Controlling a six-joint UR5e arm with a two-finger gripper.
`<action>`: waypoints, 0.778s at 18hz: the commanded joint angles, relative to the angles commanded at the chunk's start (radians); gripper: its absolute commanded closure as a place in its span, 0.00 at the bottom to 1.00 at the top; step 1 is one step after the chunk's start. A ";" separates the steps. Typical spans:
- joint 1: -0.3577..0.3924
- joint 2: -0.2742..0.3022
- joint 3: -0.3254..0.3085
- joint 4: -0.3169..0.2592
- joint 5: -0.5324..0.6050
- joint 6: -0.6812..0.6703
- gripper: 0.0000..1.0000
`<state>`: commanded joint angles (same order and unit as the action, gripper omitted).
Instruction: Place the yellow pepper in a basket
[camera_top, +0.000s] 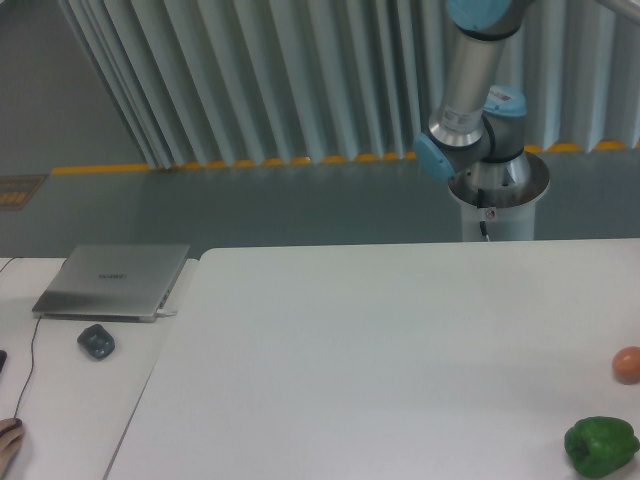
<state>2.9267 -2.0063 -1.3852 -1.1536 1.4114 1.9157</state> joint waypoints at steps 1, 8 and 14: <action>0.014 -0.005 0.002 0.003 -0.017 0.025 0.62; 0.074 -0.025 0.003 0.005 -0.075 0.135 0.58; 0.071 -0.017 -0.018 0.020 -0.123 0.121 0.00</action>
<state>2.9974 -2.0234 -1.4035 -1.1337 1.2885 2.0371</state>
